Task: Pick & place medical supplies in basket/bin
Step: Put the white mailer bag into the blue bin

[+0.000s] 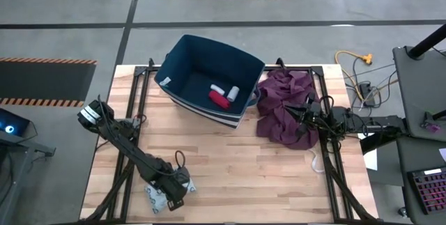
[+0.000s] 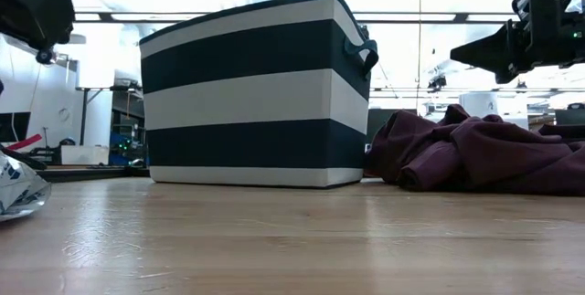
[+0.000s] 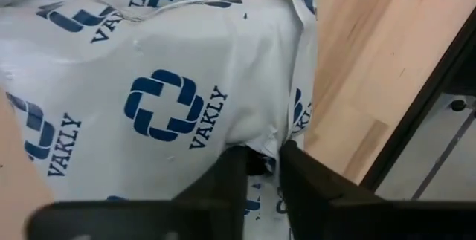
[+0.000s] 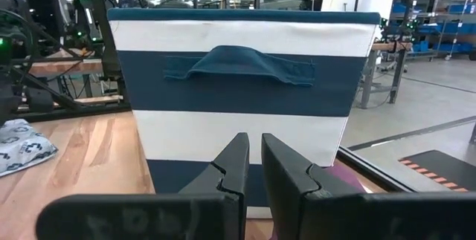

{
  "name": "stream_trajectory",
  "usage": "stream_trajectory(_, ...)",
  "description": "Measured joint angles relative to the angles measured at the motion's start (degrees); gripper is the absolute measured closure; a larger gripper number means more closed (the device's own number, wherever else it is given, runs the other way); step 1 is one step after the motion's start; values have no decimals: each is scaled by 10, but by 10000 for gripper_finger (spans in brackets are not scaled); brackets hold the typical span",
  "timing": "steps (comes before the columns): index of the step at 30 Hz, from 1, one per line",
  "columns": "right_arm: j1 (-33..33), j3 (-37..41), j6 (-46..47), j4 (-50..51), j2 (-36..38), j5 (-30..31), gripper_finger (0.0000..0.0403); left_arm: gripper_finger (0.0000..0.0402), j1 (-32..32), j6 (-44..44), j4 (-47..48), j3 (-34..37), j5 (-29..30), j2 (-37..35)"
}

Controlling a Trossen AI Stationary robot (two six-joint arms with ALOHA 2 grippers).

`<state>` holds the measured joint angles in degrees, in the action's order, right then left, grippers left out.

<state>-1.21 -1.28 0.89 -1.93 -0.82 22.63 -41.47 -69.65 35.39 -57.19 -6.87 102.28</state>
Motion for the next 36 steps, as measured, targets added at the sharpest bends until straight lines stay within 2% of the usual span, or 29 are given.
stream_trajectory(4,0,0,0,0,0,0,371,392,4,12,-7,0,4,0)
stream_trajectory(7,0,0,0,-1,0,0,371,399,8,15,-3,-2,-3,0)
stream_trajectory(11,0,0,0,-1,0,0,371,401,10,17,9,-12,-13,-9)
stream_trajectory(22,0,0,0,-1,0,0,371,400,11,9,10,-37,10,-144)
stream_trajectory(29,0,0,0,-1,0,0,371,401,22,5,9,-37,14,-206)
stream_trajectory(36,0,0,0,-1,0,0,371,401,65,71,-31,-36,34,-220)
